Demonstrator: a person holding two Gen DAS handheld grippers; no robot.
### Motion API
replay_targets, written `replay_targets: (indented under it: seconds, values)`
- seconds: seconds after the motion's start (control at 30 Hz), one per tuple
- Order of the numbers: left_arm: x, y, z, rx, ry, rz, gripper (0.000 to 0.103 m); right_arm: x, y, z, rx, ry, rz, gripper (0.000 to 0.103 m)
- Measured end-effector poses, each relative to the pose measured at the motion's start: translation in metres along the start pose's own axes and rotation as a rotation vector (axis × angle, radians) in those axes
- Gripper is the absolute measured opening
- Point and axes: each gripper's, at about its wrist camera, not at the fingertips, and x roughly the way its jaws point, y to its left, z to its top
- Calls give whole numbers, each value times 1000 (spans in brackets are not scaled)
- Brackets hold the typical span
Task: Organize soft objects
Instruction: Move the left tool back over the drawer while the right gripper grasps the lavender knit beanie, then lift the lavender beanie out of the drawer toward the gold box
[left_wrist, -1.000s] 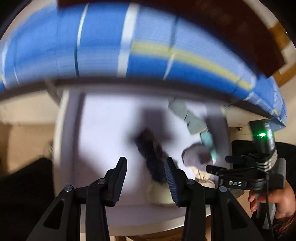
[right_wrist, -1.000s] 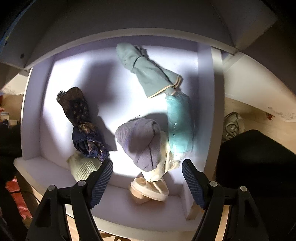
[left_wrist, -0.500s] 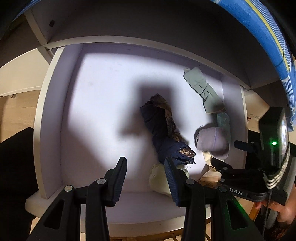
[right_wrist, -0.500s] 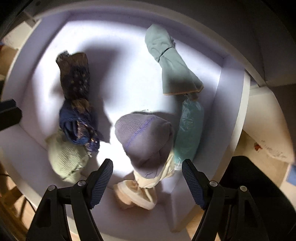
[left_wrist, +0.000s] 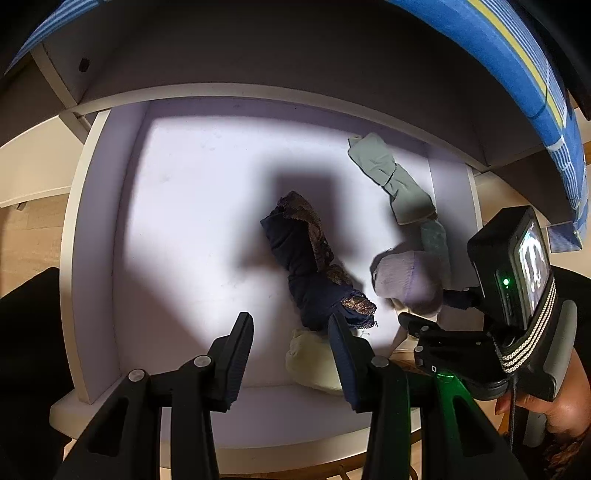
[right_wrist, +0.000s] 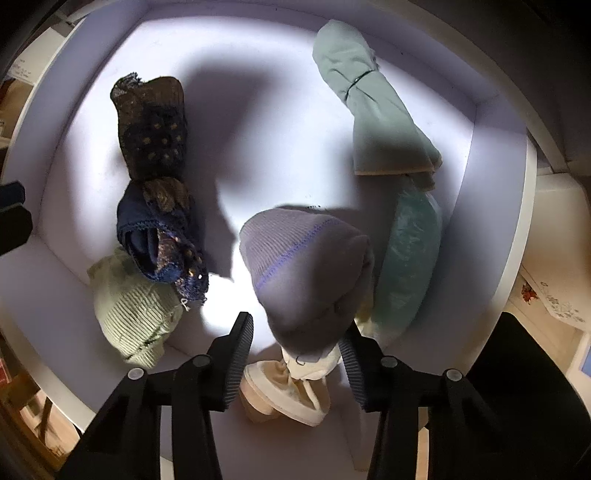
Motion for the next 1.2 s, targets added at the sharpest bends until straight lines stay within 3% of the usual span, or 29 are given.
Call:
replay_targets:
  seconds: [0.2, 0.4, 0.47, 0.5, 0.53, 1.2]
  values:
    - [-1, 0, 0, 7, 0, 4, 42, 6, -13, 9, 79, 9, 87, 47]
    - [2, 1, 0, -2, 7, 7, 42, 7, -1, 16, -9, -6, 0, 51]
    - [3, 1, 0, -1, 8, 10, 42, 6, 3, 16, -19, -12, -11, 45]
    - [4, 2, 0, -2, 8, 10, 42, 4, 2, 18, -16, -17, -10, 37]
    - [4, 2, -1, -3, 9, 9, 42, 2, 4, 16, -11, -22, -6, 37]
    - [7, 4, -1, -37, 23, 11, 42, -53, -18, -11, 193, -102, 213, 31]
